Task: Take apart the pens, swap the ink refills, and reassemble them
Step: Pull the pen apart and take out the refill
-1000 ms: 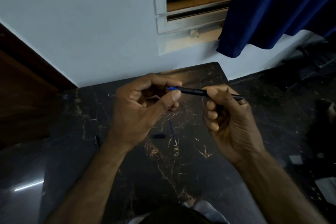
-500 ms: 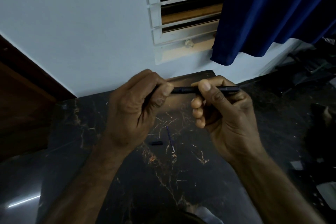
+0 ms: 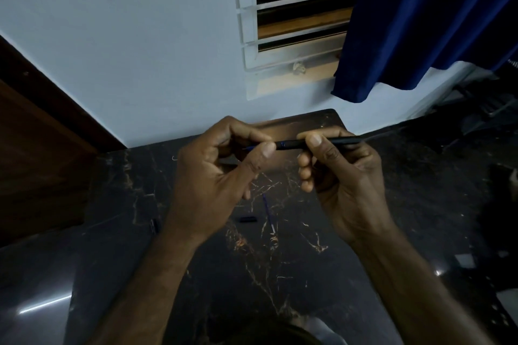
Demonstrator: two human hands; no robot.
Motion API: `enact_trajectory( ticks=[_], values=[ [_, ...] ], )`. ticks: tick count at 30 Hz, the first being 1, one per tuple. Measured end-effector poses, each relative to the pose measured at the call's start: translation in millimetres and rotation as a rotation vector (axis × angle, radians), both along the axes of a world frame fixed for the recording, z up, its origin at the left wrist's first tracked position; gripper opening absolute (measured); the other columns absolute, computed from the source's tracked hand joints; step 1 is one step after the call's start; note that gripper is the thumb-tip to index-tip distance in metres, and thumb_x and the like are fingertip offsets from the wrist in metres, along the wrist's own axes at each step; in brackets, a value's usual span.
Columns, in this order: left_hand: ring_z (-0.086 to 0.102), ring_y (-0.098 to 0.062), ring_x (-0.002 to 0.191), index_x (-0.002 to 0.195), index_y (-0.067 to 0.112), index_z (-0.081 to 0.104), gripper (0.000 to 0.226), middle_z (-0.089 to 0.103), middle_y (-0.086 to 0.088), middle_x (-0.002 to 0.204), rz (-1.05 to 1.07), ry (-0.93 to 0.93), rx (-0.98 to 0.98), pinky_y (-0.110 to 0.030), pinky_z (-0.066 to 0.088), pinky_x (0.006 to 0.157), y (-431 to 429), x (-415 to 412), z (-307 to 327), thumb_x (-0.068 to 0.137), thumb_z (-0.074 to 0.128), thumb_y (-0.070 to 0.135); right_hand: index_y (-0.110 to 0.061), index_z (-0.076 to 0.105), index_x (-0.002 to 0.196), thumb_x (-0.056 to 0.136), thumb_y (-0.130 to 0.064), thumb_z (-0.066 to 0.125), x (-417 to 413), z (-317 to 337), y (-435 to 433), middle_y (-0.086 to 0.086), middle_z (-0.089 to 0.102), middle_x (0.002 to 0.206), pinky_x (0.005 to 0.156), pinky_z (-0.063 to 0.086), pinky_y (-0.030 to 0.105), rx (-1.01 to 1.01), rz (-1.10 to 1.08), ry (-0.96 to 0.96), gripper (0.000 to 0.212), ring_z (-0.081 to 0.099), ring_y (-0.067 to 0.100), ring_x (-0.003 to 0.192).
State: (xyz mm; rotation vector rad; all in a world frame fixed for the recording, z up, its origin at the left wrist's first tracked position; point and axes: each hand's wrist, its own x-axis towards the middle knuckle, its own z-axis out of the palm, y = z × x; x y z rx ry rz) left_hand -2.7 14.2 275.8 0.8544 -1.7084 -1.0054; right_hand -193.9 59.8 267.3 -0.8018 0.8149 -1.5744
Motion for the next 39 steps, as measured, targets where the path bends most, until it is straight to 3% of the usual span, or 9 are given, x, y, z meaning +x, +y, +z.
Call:
enact_trajectory(
  ticks=[9, 14, 21, 25, 28, 30, 32, 36, 39],
  values=[
    [0.057, 0.0, 0.044, 0.071, 0.026, 0.064, 0.041, 0.065, 0.007, 0.058, 0.165, -0.071, -0.113, -0.011, 0.042, 0.049, -3, 0, 0, 0.112, 0.055, 0.03, 0.004, 0.068, 0.104, 0.094, -0.009, 0.066, 6, 0, 6, 0.015, 0.069, 0.081, 0.056, 0.054, 0.028, -0.08, 0.07, 0.058, 0.017, 0.066, 0.022, 0.067],
    [0.069, -0.011, 0.066, 0.102, 0.02, 0.072, 0.002, 0.072, 0.003, 0.08, -0.016, 0.064, 0.031, -0.025, 0.057, 0.051, 2, 3, -10, 0.102, 0.071, 0.021, 0.005, 0.067, 0.106, 0.095, -0.008, 0.064, 1, 2, 5, 0.013, 0.068, 0.081, 0.057, 0.054, 0.026, -0.054, 0.01, 0.028, 0.017, 0.065, 0.021, 0.069],
    [0.069, -0.018, 0.068, 0.108, 0.014, 0.069, 0.012, 0.072, 0.005, 0.09, -0.112, 0.014, -0.014, -0.028, 0.055, 0.053, 6, 5, -14, 0.109, 0.058, 0.018, 0.007, 0.065, 0.108, 0.095, -0.007, 0.062, -3, 7, 4, 0.013, 0.067, 0.079, 0.055, 0.053, 0.026, -0.029, 0.101, 0.0, 0.019, 0.064, 0.019, 0.065],
    [0.071, -0.01, 0.076, 0.115, 0.017, 0.064, 0.011, 0.069, 0.011, 0.098, -0.028, -0.076, -0.143, -0.024, 0.055, 0.063, 4, 6, -13, 0.106, 0.068, 0.021, 0.006, 0.066, 0.104, 0.096, -0.007, 0.062, -7, 7, 4, 0.013, 0.067, 0.077, 0.054, 0.053, 0.027, -0.017, 0.109, 0.045, 0.016, 0.064, 0.019, 0.064],
    [0.066, 0.0, 0.074, 0.107, 0.015, 0.065, 0.007, 0.064, 0.017, 0.09, 0.023, -0.198, -0.301, -0.016, 0.048, 0.066, 2, 9, -12, 0.106, 0.066, 0.022, 0.006, 0.066, 0.104, 0.096, -0.007, 0.062, -6, 4, 4, 0.014, 0.067, 0.078, 0.054, 0.053, 0.028, -0.021, 0.114, 0.038, 0.015, 0.064, 0.021, 0.065],
    [0.058, -0.004, 0.063, 0.094, 0.014, 0.064, 0.025, 0.058, 0.015, 0.078, 0.056, -0.248, -0.341, -0.02, 0.043, 0.058, 1, 9, -10, 0.11, 0.058, 0.032, 0.005, 0.067, 0.104, 0.097, -0.005, 0.062, -4, 2, 4, 0.015, 0.068, 0.079, 0.055, 0.054, 0.029, -0.043, 0.125, 0.041, 0.014, 0.065, 0.022, 0.066],
    [0.051, -0.007, 0.056, 0.082, 0.014, 0.062, 0.043, 0.052, 0.015, 0.067, 0.064, -0.249, -0.311, -0.023, 0.039, 0.053, 2, 7, -7, 0.113, 0.049, 0.041, 0.004, 0.068, 0.103, 0.097, -0.004, 0.062, -2, 1, 4, 0.015, 0.068, 0.08, 0.055, 0.054, 0.029, -0.066, 0.133, 0.05, 0.012, 0.065, 0.022, 0.066],
    [0.049, -0.005, 0.046, 0.068, 0.027, 0.058, 0.044, 0.053, 0.01, 0.056, 0.049, -0.137, -0.096, -0.018, 0.039, 0.051, 6, 4, -5, 0.11, 0.053, 0.04, 0.001, 0.071, 0.102, 0.096, -0.005, 0.063, -1, 2, 2, 0.015, 0.068, 0.078, 0.054, 0.054, 0.029, -0.065, 0.117, 0.045, 0.011, 0.065, 0.022, 0.064],
    [0.057, -0.01, 0.049, 0.087, 0.017, 0.067, 0.023, 0.062, 0.004, 0.067, 0.074, 0.003, -0.019, -0.021, 0.047, 0.047, 5, 3, -8, 0.106, 0.064, 0.03, 0.001, 0.071, 0.102, 0.094, -0.008, 0.066, 0, 5, 0, 0.015, 0.068, 0.077, 0.053, 0.053, 0.028, -0.054, 0.106, 0.035, 0.013, 0.065, 0.021, 0.064]
  ],
)
